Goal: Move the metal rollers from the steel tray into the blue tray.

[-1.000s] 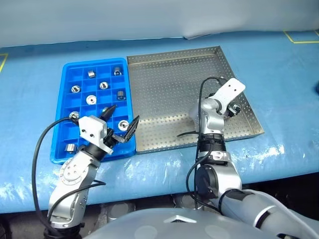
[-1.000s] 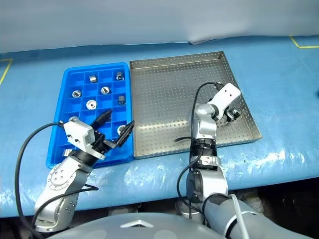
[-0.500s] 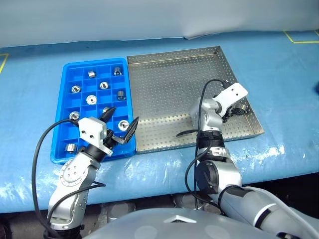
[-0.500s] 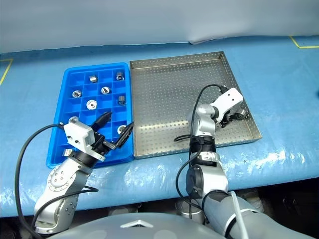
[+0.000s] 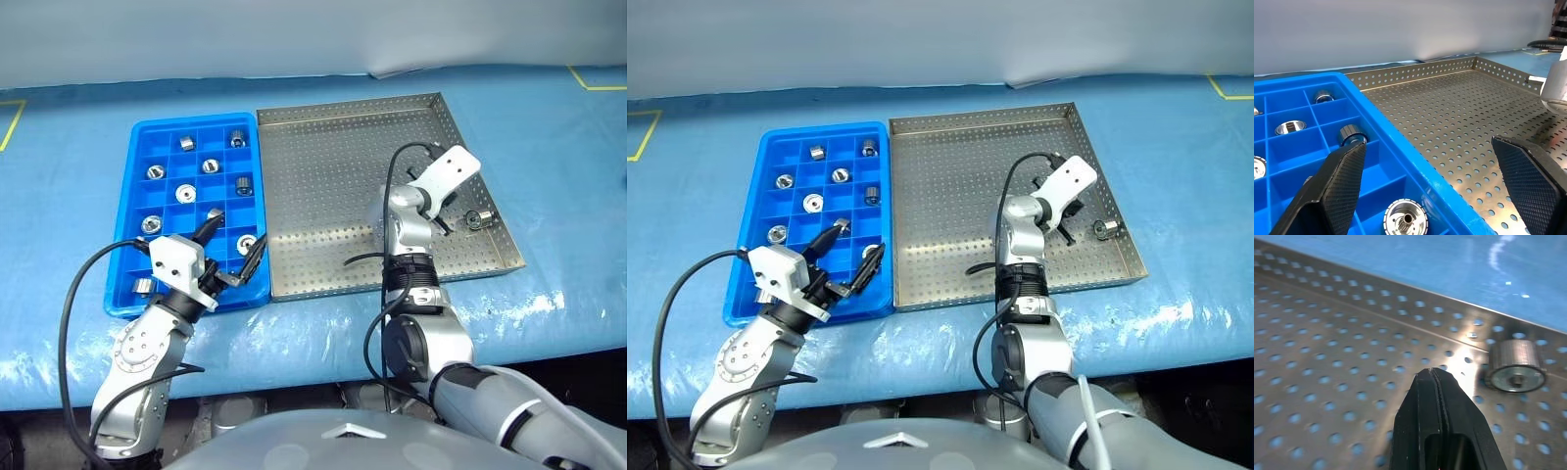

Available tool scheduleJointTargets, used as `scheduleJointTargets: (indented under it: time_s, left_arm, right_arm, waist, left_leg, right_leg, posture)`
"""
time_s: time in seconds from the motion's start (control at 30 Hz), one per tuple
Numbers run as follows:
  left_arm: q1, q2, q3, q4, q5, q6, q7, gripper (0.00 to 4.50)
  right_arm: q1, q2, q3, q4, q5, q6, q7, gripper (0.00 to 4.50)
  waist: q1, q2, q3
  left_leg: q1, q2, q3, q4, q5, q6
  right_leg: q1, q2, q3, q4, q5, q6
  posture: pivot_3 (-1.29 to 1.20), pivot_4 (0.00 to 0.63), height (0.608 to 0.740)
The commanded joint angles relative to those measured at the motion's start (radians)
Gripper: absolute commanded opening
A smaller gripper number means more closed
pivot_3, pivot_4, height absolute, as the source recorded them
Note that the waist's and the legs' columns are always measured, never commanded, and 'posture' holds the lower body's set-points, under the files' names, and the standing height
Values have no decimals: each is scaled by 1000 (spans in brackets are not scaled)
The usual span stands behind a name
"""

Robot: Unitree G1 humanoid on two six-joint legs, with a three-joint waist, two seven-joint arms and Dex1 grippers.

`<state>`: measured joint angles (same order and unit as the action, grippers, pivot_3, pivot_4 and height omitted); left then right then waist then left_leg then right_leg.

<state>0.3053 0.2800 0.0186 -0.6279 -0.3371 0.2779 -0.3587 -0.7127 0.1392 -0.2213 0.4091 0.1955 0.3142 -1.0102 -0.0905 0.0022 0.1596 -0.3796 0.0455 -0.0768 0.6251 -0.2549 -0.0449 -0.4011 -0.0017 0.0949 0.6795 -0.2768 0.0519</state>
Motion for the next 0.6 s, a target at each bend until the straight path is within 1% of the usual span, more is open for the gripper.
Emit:
scheduleJointTargets:
  time_s: [0.03,0.1,0.17,0.2,0.3,0.43,0.57,0.6]
  left_arm:
    - [-60,13,35,6,-27,28,5,4500]
    - [-122,32,43,51,-18,68,10,4500]
    - [-208,53,42,107,-7,102,12,4500]
    - [-261,63,38,136,-4,116,8,4500]
    - [-415,80,16,206,-8,157,-13,4500]
    - [-613,91,-32,313,-18,207,-76,4500]
    - [-785,75,-91,457,-17,237,-154,4500]
    - [-818,71,-108,498,-11,232,-177,4500]
  right_arm:
    - [71,68,177,-274,118,137,350,585]
    - [140,26,241,-421,147,209,447,1189]
    - [208,-17,264,-553,195,280,539,1893]
    - [241,-34,260,-615,220,307,575,2147]
    - [335,-84,234,-766,241,328,643,3159]
    - [457,-143,172,-924,264,314,713,4453]
    - [592,-246,166,-1046,184,293,769,4481]
    - [624,-269,171,-1069,170,291,785,4481]
  waist:
    - [-2,1,0]
    - [0,1,-1]
    - [3,2,-1]
    - [2,2,-1]
    - [5,2,-1]
    - [-20,2,-1]
    - [-66,2,-1]
    - [-87,2,-1]
  left_leg:
    - [0,0,0,0,0,0]
    - [0,1,-1,0,0,1]
    - [0,1,-3,0,-1,1]
    - [-1,1,-4,0,-1,1]
    - [-3,-1,-4,3,0,0]
    - [-4,-3,-3,4,0,0]
    - [-4,-3,-3,2,0,0]
    - [-4,-3,-2,2,0,0]
  right_leg:
    - [0,0,0,0,0,0]
    - [0,1,-1,0,0,0]
    - [1,2,-3,0,-1,-1]
    - [1,1,-5,-1,-1,-1]
    - [1,-1,-5,-1,0,0]
    - [2,-3,-4,-4,1,3]
    - [2,-2,-3,-4,0,3]
    - [1,-2,-3,-4,0,4]
  posture:
    - [-20,150,740]
    - [-58,150,740]
    - [-86,150,740]
    - [-98,150,740]
    - [-126,150,740]
    - [-209,150,740]
    - [-292,150,740]
    - [-320,150,740]
